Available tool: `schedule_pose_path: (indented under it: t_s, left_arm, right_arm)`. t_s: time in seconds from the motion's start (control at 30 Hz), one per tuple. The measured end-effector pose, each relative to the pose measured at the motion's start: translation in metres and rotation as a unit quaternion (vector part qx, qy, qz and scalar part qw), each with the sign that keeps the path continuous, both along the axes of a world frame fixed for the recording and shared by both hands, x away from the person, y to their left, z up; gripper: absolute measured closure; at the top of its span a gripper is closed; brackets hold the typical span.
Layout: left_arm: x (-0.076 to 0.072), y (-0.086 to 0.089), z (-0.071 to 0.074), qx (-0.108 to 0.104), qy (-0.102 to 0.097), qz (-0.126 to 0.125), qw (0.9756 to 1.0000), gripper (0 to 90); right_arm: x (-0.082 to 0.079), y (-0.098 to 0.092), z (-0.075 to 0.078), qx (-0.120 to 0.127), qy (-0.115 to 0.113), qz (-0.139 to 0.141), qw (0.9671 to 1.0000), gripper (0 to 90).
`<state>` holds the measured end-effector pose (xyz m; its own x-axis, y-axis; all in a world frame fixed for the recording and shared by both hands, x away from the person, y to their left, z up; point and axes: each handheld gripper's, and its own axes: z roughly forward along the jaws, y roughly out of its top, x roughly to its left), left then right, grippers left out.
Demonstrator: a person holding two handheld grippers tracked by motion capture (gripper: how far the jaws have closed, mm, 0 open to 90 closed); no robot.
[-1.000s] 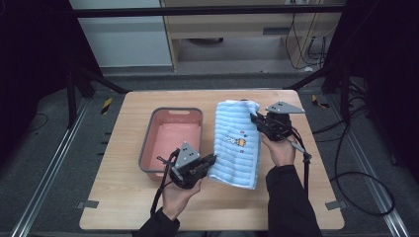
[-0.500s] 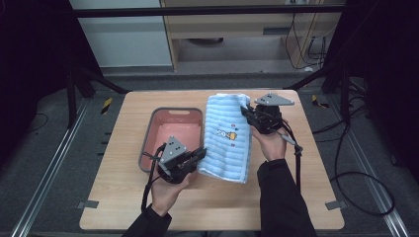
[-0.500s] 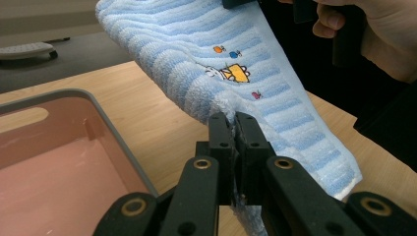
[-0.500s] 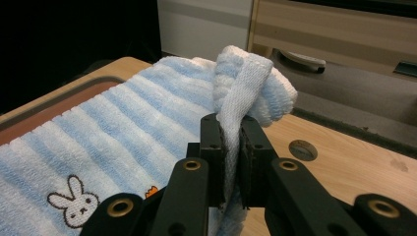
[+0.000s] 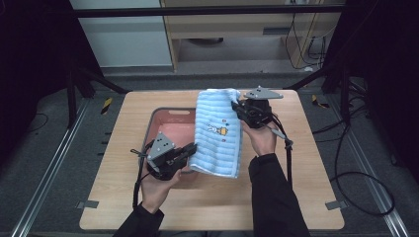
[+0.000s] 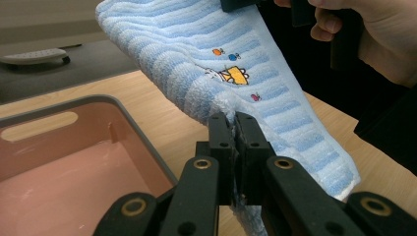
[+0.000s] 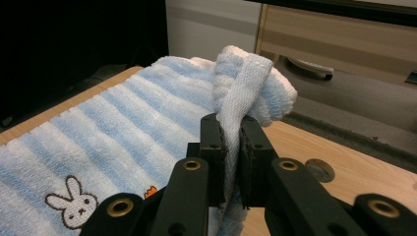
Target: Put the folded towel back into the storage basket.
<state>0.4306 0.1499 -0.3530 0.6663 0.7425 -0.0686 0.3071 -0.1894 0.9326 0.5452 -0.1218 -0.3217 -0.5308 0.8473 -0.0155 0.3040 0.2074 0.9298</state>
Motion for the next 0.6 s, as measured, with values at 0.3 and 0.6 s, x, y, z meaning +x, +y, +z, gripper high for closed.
schedule_pose_path:
  t_s: [0.3, 0.6]
  left_arm:
    - [0.001, 0.021, 0.005, -0.009, -0.005, 0.019, 0.9998, 86.7]
    - [0.005, 0.041, 0.007, -0.01, -0.004, 0.035, 0.9993, 86.7]
  right_arm:
    - [0.009, 0.023, 0.005, 0.002, -0.003, 0.014, 0.9999, 83.0]
    - [0.017, 0.044, 0.008, -0.001, -0.003, 0.025, 0.9997, 83.0]
